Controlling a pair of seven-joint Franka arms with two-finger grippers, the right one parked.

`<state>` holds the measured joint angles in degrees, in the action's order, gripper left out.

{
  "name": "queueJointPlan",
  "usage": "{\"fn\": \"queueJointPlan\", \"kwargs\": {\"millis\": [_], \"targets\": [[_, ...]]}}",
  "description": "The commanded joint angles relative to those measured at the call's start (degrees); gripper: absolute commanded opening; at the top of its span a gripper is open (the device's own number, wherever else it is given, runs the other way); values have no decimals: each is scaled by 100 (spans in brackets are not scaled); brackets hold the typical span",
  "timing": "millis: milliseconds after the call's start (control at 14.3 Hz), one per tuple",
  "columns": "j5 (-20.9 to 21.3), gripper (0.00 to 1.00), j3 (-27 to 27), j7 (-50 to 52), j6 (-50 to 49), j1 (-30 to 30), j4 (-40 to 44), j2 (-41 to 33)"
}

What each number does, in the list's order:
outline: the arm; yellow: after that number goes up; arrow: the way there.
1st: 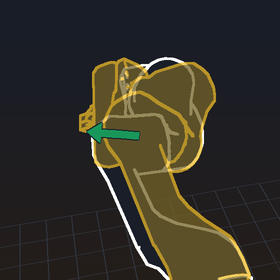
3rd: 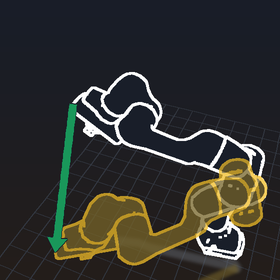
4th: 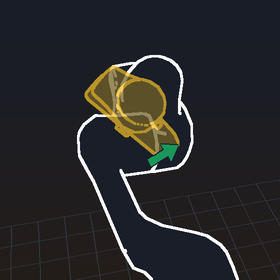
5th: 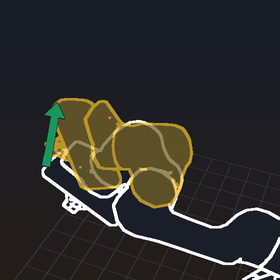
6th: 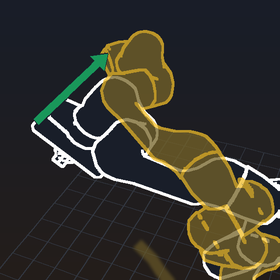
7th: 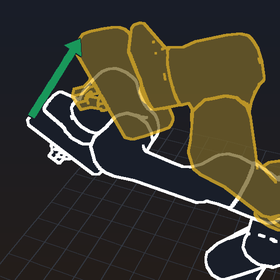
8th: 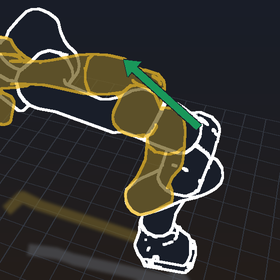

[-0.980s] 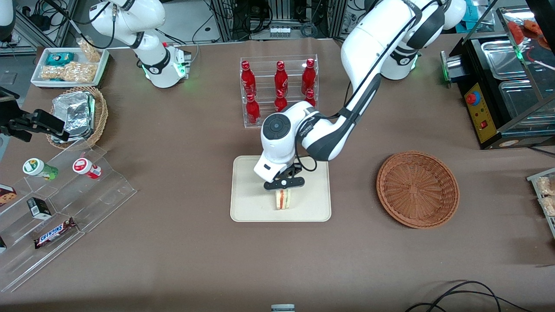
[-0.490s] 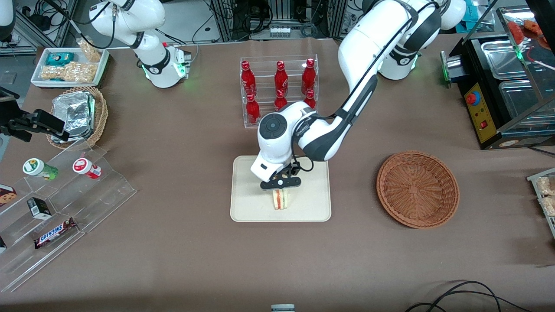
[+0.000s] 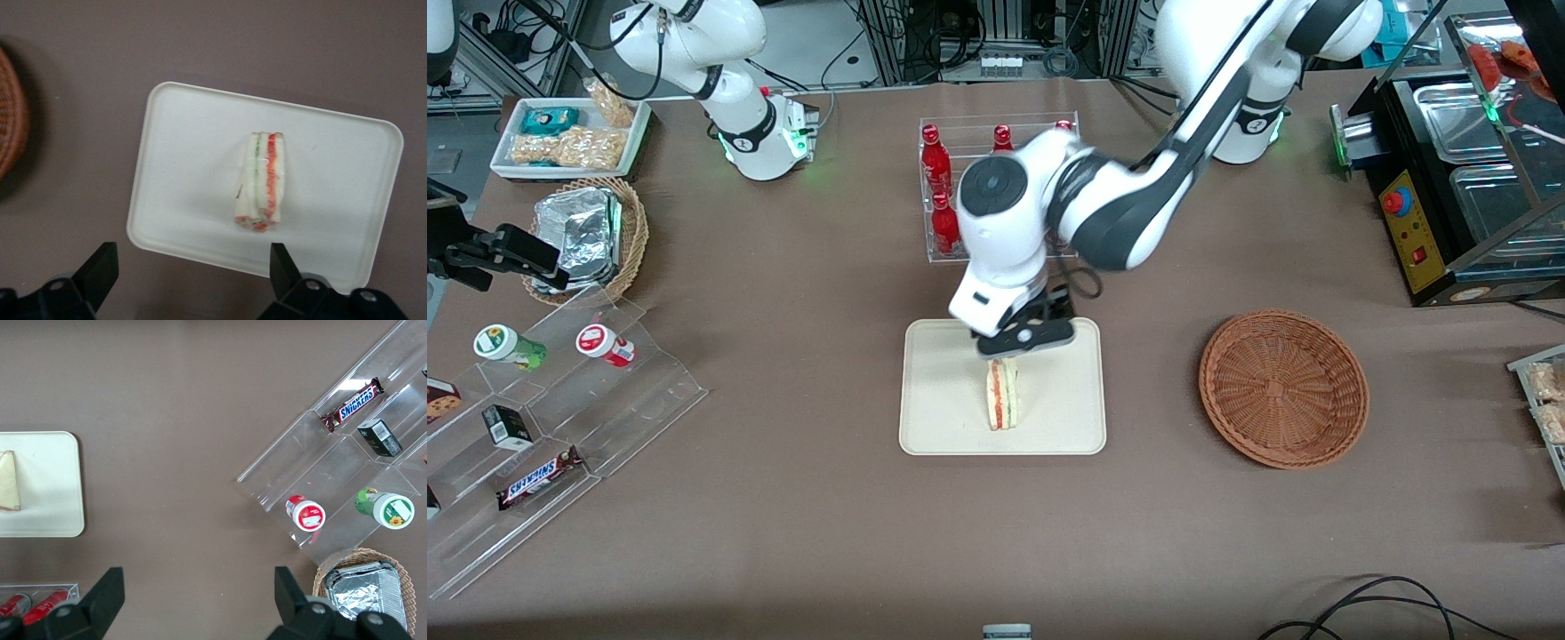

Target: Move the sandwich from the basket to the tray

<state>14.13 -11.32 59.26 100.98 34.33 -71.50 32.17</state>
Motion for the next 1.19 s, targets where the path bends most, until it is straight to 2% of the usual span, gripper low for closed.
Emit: {"fn": "queueJointPlan", "kwargs": {"millis": [0,280,490,700,910,1120], "targets": [[-16,100,7,25,-157,-600,-671,-632],[-42,100,-10,-385,0,-1461,-1531,-1158],[-709,100,-2,-1808,-34,-2253,-2138,-1765],[-947,100,-2,-2785,-200,-2956,-2798,-2529],[-1115,100,7,-3753,-1042,-3336,-2870,-2900],[-1071,100,7,-4008,-1387,-3547,-2870,-3225]]}}
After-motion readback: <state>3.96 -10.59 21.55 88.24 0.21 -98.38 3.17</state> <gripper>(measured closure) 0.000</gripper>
